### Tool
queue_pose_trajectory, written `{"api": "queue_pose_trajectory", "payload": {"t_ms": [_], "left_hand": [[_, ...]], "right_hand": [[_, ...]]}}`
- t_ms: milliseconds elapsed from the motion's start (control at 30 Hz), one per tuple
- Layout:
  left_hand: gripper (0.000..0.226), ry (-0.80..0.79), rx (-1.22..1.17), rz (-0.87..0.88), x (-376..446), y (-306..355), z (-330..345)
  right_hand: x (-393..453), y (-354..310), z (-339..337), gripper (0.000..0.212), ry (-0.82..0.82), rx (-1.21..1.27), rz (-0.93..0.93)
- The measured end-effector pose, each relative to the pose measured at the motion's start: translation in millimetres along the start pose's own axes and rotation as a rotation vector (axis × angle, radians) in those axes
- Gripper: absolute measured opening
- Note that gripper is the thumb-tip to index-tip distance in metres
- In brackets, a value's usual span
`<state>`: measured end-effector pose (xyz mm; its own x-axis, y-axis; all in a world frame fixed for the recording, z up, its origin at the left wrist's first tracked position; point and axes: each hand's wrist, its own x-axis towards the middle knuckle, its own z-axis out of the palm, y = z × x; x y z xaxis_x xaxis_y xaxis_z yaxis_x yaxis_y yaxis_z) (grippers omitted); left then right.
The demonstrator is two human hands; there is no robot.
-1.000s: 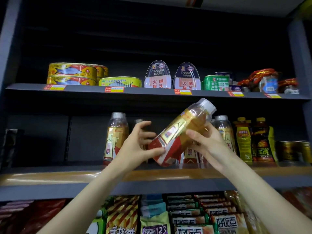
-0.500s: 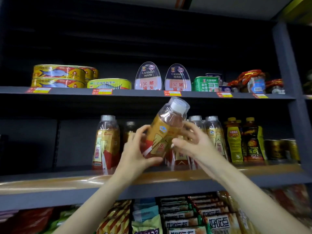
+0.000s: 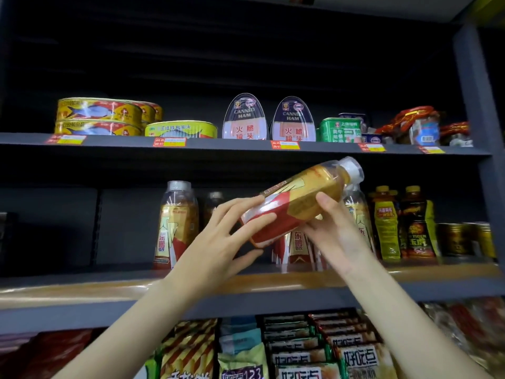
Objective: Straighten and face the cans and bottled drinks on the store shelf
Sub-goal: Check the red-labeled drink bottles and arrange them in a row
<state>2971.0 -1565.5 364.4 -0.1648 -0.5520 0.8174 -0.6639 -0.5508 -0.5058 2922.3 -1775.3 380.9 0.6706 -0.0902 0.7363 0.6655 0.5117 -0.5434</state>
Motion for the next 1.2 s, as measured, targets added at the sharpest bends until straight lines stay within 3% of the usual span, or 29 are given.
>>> {"api": "queue_pose_trajectory", "payload": {"t_ms": [100,167,233,367,467,667,800,967,1200], "left_hand": [[0.049,-0.061,-0.031,-0.07,-8.1,-7.1,2.3],[0.049,-0.043,-0.044,-0.175,-12.2,-13.1,3.5],[0.049,-0.013,-0.052,-0.263,-16.3,-19.3,4.7],[0.048,0.05,0.058,-0.321,-23.6,-30.5,5.5],[0.051,0.137,0.163,-0.479,-28.4,-41.8,5.0],[0.07,0.125,0.031,-0.817,-41.2,-54.0,15.9],[0.066,0.135,0.013,-0.795,-44.1,-58.4,18.1],[0.065,0.149,0.002,-0.781,-45.8,-58.6,17.0],[0.063,0.136,0.01,-0.776,-46.1,-58.0,16.9]], "right_hand": [[-0.1,-11.3,4.1,0.059,-0.044,-0.33,-0.154],[-1.5,-14.7,10.1,0.062,-0.063,-0.693,-0.285],[-3.0,-12.0,12.6,0.067,-0.09,-0.87,-0.347],[-3.7,-7.5,12.7,0.067,-0.115,-0.89,-0.371],[5.7,-8.4,18.6,0.062,-0.113,-0.895,-0.335],[47.7,15.1,35.2,0.077,-0.139,-1.127,-0.201],[63.6,58.3,33.7,0.089,-0.169,-1.322,-0.085],[81.9,84.7,33.1,0.106,-0.074,-1.522,0.009],[91.9,61.4,40.2,0.117,-0.276,-1.797,0.075]]}}
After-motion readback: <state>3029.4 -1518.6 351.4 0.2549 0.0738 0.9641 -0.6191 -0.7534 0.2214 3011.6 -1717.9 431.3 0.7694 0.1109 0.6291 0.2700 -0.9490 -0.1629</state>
